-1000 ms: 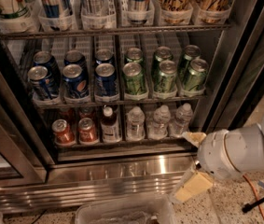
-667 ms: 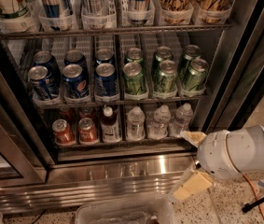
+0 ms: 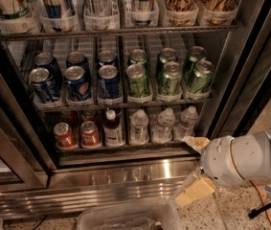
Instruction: Pick coke can from bottom shelf of fridge
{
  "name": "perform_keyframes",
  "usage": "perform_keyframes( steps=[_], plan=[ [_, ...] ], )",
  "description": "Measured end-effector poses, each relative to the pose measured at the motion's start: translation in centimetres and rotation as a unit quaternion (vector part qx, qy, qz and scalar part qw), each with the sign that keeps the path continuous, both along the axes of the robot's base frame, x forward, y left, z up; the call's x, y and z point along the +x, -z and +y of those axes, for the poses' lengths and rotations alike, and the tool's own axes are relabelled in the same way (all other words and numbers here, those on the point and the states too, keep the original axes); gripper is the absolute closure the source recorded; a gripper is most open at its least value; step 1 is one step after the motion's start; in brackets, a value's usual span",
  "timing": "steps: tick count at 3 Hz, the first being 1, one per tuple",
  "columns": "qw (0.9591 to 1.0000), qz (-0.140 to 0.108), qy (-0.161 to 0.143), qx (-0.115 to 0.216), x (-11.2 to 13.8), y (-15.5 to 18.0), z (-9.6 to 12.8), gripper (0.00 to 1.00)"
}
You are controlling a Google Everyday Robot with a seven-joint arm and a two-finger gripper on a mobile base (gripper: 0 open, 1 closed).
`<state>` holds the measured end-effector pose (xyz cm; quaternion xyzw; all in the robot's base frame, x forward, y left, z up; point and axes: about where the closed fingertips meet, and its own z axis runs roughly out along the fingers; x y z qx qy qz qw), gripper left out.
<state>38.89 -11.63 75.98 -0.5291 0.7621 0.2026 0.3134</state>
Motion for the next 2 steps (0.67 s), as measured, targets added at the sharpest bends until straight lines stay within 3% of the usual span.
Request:
perform_keyframes(
  steps=[1,2],
  plan=[
    [0.9993,-0.004,0.007,0.036,-0.1,0.9,2.2,0.00],
    [0.9958,-0.014,0.023,0.088,-0.6,1.9,5.3,0.00]
  ],
)
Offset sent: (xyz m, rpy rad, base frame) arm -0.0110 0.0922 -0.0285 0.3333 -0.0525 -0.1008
